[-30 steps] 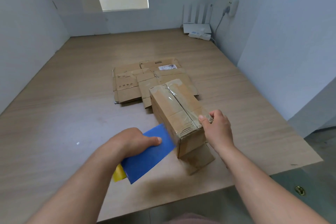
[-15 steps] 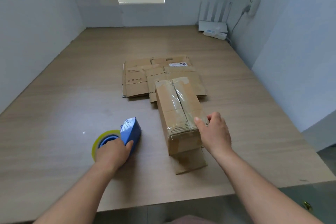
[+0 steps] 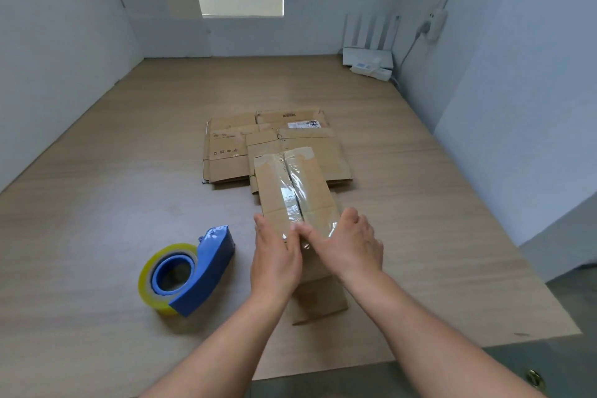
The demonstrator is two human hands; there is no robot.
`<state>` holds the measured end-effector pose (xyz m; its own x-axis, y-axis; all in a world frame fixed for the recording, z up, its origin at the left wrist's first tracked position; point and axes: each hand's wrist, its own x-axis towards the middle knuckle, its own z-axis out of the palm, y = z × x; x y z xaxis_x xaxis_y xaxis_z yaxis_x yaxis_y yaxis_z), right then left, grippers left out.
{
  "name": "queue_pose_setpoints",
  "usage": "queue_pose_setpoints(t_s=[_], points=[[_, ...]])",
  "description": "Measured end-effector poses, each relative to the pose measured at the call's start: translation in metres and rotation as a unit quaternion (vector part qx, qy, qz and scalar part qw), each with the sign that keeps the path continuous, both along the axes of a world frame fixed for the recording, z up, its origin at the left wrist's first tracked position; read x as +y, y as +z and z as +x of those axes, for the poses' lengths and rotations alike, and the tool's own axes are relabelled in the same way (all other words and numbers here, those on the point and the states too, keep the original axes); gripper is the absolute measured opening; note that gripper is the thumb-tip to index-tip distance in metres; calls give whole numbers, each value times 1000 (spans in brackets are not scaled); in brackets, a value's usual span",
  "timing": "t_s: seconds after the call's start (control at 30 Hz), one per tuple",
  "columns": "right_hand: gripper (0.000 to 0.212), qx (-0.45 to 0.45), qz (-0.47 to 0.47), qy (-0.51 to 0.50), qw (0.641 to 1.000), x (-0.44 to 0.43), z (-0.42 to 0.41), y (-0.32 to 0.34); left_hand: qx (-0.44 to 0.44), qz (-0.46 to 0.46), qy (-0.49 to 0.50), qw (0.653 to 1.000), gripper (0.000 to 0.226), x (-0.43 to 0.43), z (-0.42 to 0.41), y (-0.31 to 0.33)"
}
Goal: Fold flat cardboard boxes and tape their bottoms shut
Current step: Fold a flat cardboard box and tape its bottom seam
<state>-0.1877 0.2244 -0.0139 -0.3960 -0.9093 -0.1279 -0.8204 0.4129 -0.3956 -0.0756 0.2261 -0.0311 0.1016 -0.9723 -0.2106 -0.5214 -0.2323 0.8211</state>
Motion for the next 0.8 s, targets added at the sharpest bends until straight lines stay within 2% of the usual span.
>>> queue_pose_setpoints(t_s=[0.07,0.13,0.23,0.3,0.33,0.4,0.5,0.53,0.63,0.8], points=[[67,-24,-19,15,999,-2,-9,-3,17,-15,10,1000,65,1,1,-3],[40,-94,-51,27,994,-3,-24,-7,65,-27,30,997,53,2,7,-4],[30,-142,-79,64,985,-1,-42,-8,130,-41,7,991,39,3,19,-1],[22,-146,-86,107,980,-3,-51,-6,128,-45,-27,990,36,1,28,-1],[28,-148,-80,130,977,-5,-55,-3,112,-48,-46,992,38,0,32,-2],[55,-134,-46,199,970,-9,-62,6,58,-40,-99,993,55,-5,41,-2],[96,57,24,313,948,-15,-59,11,-95,-12,-208,973,97,-11,50,4],[101,111,28,331,937,-16,-56,9,-163,-15,-235,958,105,-12,51,5],[93,154,1,374,914,-20,-56,7,-302,-72,-258,915,105,-15,53,4],[74,76,63,441,892,-24,-84,16,-325,-47,-327,886,81,-24,74,10]])
